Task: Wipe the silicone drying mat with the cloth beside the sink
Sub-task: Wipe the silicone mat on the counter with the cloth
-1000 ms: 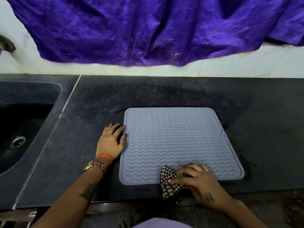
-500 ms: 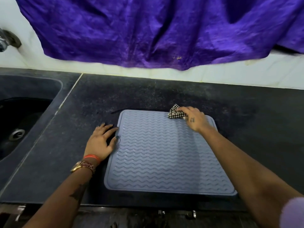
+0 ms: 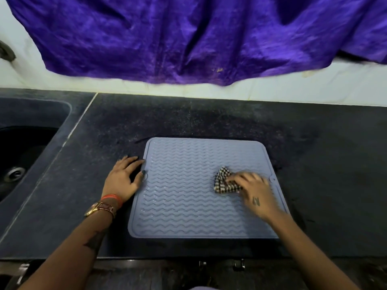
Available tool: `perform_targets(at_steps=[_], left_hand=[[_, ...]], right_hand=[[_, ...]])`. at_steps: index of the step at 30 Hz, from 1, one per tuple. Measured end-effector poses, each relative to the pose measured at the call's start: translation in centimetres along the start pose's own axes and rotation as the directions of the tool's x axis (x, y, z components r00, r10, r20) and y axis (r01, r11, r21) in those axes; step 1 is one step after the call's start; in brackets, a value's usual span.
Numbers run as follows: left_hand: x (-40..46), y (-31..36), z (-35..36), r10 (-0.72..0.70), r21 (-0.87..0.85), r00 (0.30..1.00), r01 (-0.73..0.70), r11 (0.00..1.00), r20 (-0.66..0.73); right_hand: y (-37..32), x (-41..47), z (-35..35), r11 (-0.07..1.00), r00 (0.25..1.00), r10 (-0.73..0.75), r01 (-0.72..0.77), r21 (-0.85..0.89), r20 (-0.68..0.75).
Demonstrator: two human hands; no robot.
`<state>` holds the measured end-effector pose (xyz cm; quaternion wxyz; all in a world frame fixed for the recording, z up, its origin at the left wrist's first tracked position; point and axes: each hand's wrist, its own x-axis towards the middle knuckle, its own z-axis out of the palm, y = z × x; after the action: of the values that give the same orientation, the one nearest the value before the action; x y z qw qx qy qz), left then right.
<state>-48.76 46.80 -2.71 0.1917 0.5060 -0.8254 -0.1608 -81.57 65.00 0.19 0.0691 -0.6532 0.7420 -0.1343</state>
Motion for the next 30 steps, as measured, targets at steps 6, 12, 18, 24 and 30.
perform_targets(at_steps=[6,12,18,24,30], left_hand=[[-0.1,0.0,-0.1,0.01,0.017,1.0,-0.011,1.0,0.016],[-0.1,0.0,-0.1,0.02,0.026,1.0,-0.02,0.999,0.014],[-0.1,-0.2,0.1,0.017,0.021,1.0,-0.017,1.0,0.017],[-0.1,-0.3,0.1,0.011,0.013,1.0,-0.011,1.0,0.005],[0.0,-0.2,0.2,-0.001,0.016,1.0,0.001,1.0,-0.011]], right_hand=[[-1.9,-7.5,-1.0,0.996,0.998,-0.057,0.057,0.072,0.001],[-0.8,-9.6,-2.9,0.968,0.968,-0.044,-0.02,0.251,0.245],[0.3,-5.3,-8.2,0.891,0.887,-0.124,-0.098,0.444,0.445],[4.4,5.2,-8.4,0.961,0.999,0.029,-0.033,0.275,0.02],[7.2,12.5,-3.8,0.978,0.979,0.189,-0.181,-0.104,0.075]])
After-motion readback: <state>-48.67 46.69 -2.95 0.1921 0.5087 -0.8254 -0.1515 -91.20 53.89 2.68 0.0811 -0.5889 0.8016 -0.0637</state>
